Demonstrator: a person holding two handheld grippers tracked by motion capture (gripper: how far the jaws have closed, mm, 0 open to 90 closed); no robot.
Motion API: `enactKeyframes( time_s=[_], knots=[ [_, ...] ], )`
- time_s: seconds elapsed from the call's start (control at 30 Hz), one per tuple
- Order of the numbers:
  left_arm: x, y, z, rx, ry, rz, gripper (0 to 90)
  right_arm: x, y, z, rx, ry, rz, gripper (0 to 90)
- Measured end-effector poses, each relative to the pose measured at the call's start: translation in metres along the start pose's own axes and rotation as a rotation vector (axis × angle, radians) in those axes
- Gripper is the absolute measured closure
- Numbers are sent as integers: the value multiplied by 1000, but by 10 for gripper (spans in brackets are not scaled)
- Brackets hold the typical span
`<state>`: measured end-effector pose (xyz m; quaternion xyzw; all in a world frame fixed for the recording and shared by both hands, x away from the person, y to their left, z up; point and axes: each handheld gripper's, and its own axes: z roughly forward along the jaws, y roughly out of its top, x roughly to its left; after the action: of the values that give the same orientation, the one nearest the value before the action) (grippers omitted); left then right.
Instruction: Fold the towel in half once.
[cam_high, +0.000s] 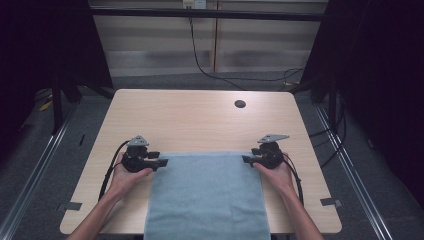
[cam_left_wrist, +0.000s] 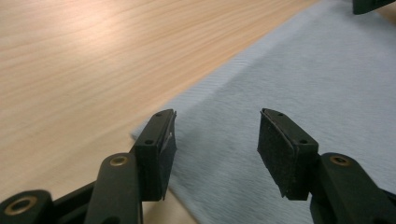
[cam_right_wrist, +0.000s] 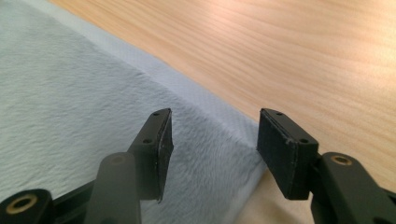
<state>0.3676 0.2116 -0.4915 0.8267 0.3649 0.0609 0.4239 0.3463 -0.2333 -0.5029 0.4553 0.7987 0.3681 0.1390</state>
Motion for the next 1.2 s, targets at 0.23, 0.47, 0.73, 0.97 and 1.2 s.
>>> enactKeyframes(
  time_s=[0.23,0.47,0.73,0.97,1.2],
  knots=[
    [8,-5,8,33,33,-4,375,12,-6,-3,14,-47,-62,612],
    [3,-5,14,44,32,49,335,14,-8,-3,-1,0,-65,815],
    [-5,-5,17,44,12,124,541,16,-10,-3,-11,37,-49,837],
    [-6,-5,17,53,-49,81,817,18,-10,-6,-19,76,-30,857],
    [-4,9,-10,-59,-99,34,836,13,8,-35,-169,133,23,863]
  ],
)
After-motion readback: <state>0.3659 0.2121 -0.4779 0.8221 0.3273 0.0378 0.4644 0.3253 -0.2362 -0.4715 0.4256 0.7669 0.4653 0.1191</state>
